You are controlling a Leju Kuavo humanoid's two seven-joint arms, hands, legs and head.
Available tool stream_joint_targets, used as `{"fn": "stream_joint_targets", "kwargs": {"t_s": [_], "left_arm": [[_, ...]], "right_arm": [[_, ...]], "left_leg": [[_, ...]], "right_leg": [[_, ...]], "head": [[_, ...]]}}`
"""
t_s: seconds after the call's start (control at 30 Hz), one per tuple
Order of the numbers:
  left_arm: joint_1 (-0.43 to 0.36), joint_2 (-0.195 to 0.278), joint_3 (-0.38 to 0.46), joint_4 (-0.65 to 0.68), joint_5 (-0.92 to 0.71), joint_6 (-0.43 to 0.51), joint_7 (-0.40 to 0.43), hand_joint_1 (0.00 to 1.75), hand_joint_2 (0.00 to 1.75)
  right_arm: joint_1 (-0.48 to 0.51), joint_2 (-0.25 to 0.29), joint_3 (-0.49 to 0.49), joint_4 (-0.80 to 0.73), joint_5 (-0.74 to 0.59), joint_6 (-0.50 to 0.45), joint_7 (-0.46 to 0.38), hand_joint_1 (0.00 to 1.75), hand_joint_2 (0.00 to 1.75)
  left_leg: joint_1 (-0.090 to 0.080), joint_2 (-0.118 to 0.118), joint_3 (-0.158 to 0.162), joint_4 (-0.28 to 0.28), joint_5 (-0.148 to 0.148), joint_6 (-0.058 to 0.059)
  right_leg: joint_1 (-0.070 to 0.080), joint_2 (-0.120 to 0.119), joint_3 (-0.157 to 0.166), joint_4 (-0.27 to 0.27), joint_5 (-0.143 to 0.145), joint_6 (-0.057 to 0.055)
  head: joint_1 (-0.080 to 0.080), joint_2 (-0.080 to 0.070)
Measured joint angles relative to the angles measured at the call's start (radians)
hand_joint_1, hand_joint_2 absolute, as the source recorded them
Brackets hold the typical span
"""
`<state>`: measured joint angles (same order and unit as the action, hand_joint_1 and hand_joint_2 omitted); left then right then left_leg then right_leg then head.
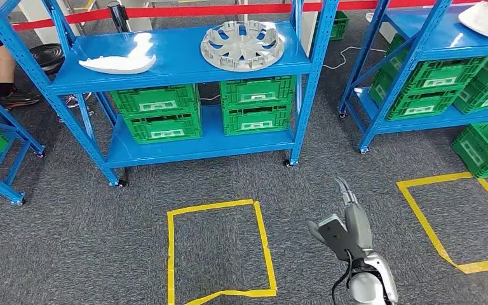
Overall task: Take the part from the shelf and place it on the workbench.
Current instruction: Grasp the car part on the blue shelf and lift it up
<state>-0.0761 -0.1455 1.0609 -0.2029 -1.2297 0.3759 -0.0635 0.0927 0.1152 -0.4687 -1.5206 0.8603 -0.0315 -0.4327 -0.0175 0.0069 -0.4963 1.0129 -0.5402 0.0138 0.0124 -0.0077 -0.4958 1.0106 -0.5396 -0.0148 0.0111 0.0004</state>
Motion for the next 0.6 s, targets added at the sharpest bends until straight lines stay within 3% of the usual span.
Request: {"fn": "stream_joint_targets", "kwargs": {"t_s": [0.13, 0.27, 0.6], "left_arm": [[0.001, -0.004, 0.011, 0.000, 0.011, 0.012, -0.015, 0.00, 0.00], [0.001, -0.008, 0.020, 0.000, 0.019, 0.028, -0.034, 0.00, 0.00], [0.001, -0.011, 0.033, 0.000, 0.031, 0.036, -0.059, 0.00, 0.00]], "right_arm": [[0.008, 0.000, 0.052, -0.029, 0.034, -0.046, 0.010, 0.00, 1.75], [0.022, 0.000, 0.090, -0.073, 0.046, -0.075, 0.005, 0.00, 0.00], [0.052, 0.000, 0.124, -0.137, 0.037, -0.112, -0.028, 0.00, 0.00]], "left_leg": [[0.000, 0.000, 0.000, 0.000, 0.000, 0.000], [0.000, 0.000, 0.000, 0.000, 0.000, 0.000], [0.000, 0.000, 0.000, 0.000, 0.000, 0.000]], "right_leg": [[0.000, 0.000, 0.000, 0.000, 0.000, 0.000], [0.000, 0.000, 0.000, 0.000, 0.000, 0.000], [0.000, 0.000, 0.000, 0.000, 0.000, 0.000]], "head": [[0.000, 0.000], [0.000, 0.000], [0.000, 0.000]]}}
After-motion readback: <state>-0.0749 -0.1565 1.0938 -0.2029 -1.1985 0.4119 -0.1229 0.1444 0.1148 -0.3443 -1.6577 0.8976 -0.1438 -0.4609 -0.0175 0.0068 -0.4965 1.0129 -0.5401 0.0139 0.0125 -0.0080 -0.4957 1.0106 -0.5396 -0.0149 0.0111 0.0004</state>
